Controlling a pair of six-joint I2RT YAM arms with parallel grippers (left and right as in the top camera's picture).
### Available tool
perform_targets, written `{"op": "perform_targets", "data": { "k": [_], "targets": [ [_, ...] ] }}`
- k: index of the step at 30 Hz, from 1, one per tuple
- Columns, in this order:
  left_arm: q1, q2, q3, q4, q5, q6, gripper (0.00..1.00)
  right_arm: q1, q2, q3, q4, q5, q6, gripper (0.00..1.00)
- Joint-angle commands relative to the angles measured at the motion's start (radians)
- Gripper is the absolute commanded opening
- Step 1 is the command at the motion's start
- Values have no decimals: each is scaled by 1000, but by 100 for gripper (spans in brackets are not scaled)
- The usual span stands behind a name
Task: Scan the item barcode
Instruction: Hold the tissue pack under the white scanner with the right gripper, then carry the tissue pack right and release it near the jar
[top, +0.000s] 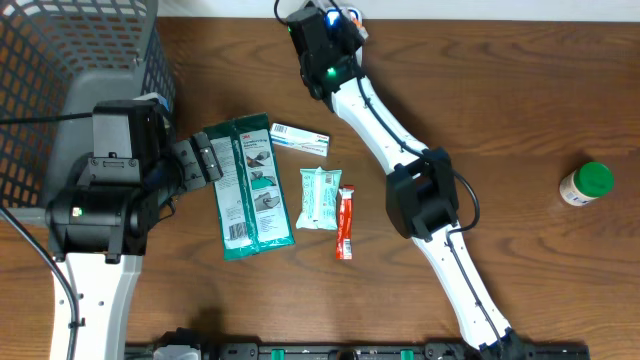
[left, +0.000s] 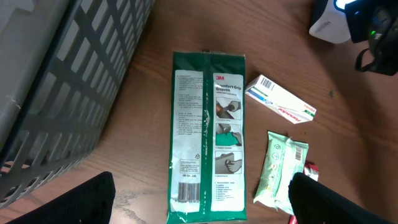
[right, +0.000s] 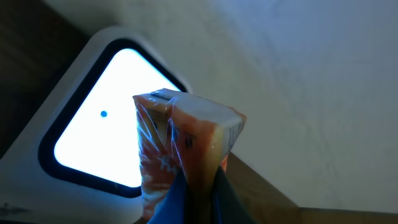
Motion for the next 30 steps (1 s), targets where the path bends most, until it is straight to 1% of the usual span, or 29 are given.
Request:
{"op": "perform_targets", "data": {
  "k": [1,4,6,8,9,11,12,14,15,17,18,19,20,23,25,28,30],
  "targets": [
    [1,0,8,-2,-9,20,90,7,2,13,5,32,-58,1],
    [2,0,8,-2,-9,20,90,7,2,13,5,32,-58,1],
    [1,0,8,-2,-9,20,90,1,2,13,3,19,-21,1],
    [1,0,8,-2,-9,20,90,0,-23,15,-64,-17,13,1],
    [1,0,8,-2,-9,20,90,0,-60,15,-132,-55,60,1],
    [2,0,8,-2,-9,20,90,-1,-105,15,-197,-83,117,1],
    [1,0,8,-2,-9,20,90,-7,-188,15,-322,-138,228,1],
    [2,0,8,-2,-9,20,90,-13,-252,15,-431,-194,304,1],
    [2,0,8,-2,-9,20,90,-21,-310,15,-544,-248,367,1],
    [1,0,8,-2,-9,20,90,-40,-391,15,-718,-329,452,1],
    [2,0,8,-2,-9,20,90,-56,-435,15,-822,-384,477,1],
    [2,0,8,-2,-9,20,90,-68,-459,15,-886,-421,486,1],
    [2,0,8,-2,-9,20,90,-93,-498,15,-996,-496,489,1],
    [1,0,8,-2,-9,20,90,-178,-548,15,-1203,-661,489,1],
    [1,0,8,-2,-9,20,90,-241,-550,11,-1268,-733,492,1],
    [1,0,8,-2,-9,20,90,-348,-543,-49,-1264,-807,507,1],
    [2,0,8,-2,-9,20,90,-404,-543,-106,-1259,-808,516,1]
  ]
}}
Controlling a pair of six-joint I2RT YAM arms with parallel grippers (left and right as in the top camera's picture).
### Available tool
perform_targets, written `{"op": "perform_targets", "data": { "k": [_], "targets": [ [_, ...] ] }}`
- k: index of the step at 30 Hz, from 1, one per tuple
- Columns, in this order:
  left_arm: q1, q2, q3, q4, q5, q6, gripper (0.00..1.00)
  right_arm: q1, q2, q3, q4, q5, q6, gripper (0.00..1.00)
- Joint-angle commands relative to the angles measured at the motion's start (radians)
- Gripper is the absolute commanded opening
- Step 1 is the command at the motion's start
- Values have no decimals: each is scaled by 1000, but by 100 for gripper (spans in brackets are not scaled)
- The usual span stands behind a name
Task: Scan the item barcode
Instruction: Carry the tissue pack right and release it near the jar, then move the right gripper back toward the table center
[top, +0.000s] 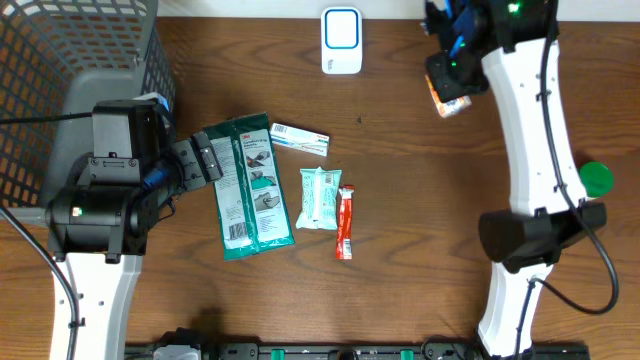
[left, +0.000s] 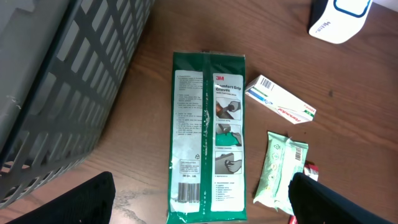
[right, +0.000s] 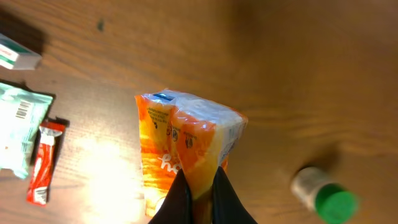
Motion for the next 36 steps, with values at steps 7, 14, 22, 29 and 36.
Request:
{"op": "perform_targets", "data": {
  "k": [7,14,22,29,36],
  "targets": [
    [1,0,8,-2,-9,20,90,-323,37,-529,256,-106,50,1],
    [2,0,8,-2,-9,20,90,-462,37,-701,429,-89,58,23],
    [1,0,8,-2,-9,20,90,-487,37,-701,433,-93,58,99],
    [1,0,8,-2,-9,20,90,-487,35,-671,385,-93,58,98],
    [1,0,8,-2,-9,20,90,-487,35,-486,207,-134,59,99]
  ]
}}
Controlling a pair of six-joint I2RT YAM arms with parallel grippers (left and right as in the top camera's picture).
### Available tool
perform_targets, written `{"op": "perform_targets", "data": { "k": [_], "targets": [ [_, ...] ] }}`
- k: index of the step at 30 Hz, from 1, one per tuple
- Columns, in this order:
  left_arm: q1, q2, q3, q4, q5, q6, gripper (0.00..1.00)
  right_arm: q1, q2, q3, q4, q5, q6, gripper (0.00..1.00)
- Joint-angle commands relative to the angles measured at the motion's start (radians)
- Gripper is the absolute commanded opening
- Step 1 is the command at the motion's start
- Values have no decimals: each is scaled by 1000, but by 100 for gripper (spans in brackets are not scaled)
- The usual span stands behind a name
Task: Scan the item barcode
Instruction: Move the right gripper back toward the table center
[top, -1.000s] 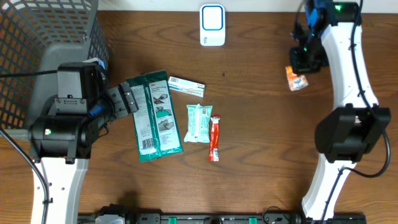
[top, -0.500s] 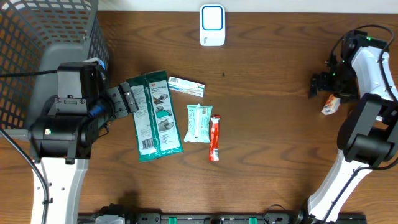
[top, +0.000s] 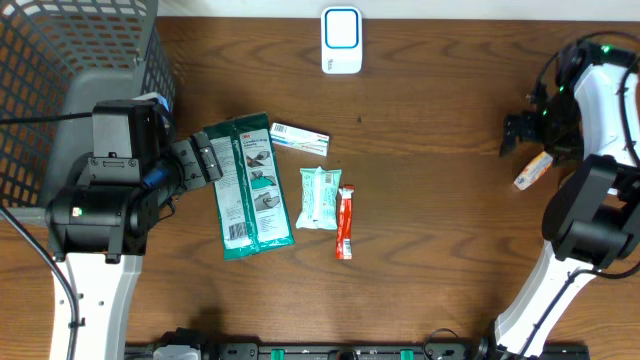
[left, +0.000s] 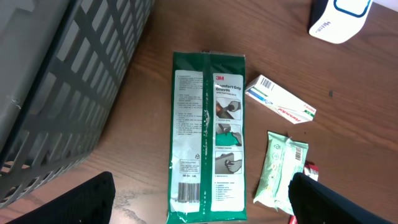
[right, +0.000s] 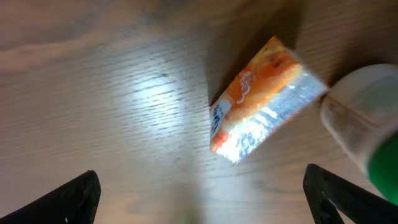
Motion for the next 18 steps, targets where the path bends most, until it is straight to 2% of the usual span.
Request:
{"op": "perform_targets", "data": {
  "k": [1,4,5,6,7,15,18],
  "targets": [
    [1,0,8,-2,-9,20,90,-4,-11,60,7,-43,13,99],
    [1,0,8,-2,-9,20,90,-4,-11,36,45,-192,12,97],
    [1,0,8,-2,-9,20,90,-4,-11,28,45,-217,11,79],
    [2,0,8,-2,-9,20,90,-3,-10,17,48,-232,7,12],
    [1,0,8,-2,-9,20,90,-2,-10,10,49,-232,5,1],
    [2,0,8,-2,-9,20,90,24,-10,-172,167,-278,32,2],
    [1,0,8,-2,-9,20,90,71,-10,-202,206,-389,30,13]
  ]
}}
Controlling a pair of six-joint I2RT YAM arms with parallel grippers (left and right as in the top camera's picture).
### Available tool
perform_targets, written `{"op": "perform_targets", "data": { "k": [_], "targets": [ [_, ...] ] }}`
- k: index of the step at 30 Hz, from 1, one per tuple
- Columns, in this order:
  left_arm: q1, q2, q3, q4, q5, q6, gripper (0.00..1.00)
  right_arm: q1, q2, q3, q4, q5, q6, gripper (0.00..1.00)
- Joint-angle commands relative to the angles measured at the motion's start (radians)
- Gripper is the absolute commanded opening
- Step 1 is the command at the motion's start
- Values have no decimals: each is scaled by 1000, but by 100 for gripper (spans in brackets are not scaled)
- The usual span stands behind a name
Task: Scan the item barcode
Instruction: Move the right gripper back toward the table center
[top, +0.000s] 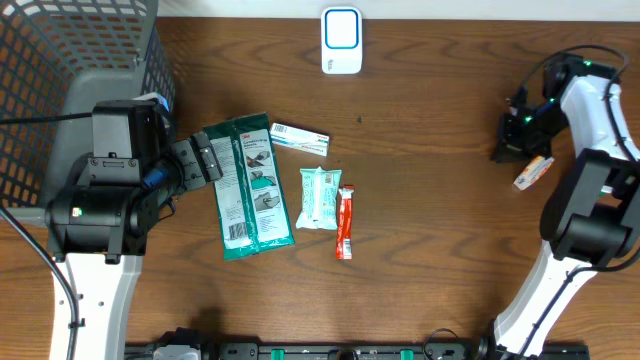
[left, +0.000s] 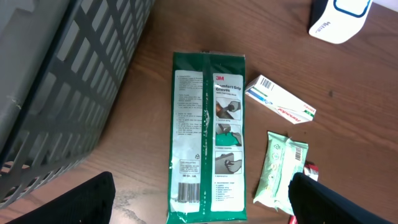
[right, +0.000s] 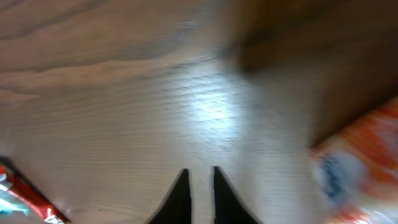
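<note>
The orange packet (top: 533, 172) lies flat on the table at the far right, blurred at the right edge of the right wrist view (right: 357, 168). My right gripper (right: 198, 171) is shut with nothing between its fingers, just left of the packet (top: 503, 145). The white scanner (top: 341, 40) with its blue-rimmed window stands at the back middle (left: 339, 18). My left gripper (top: 205, 160) is open, low over the near end of the green glove pack (left: 208, 137).
A green glove pack (top: 250, 190), a white box (top: 300, 137), a pale green packet (top: 318, 197) and a red stick (top: 344, 222) lie left of centre. A grey wire basket (top: 80, 60) fills the left corner.
My right gripper was open over the orange packet lying next to a green-capped bottle. Now it is shut and empty, shifted left so the packet sits at the view's right edge.
My right gripper first held the orange packet in front of the lit scanner window. Then it held the packet over the table right of the scanner. Then the packet lay at the far right, let go. The left arm stayed still throughout.
</note>
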Motion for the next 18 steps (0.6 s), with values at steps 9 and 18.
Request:
{"op": "perform_targets", "data": {
  "k": [9,18],
  "targets": [
    [1,0,8,-2,-9,20,90,360,-10,-17,116,-130,7,59],
    [2,0,8,-2,-9,20,90,660,-10,-17,64,72,180,73]
  ]
}}
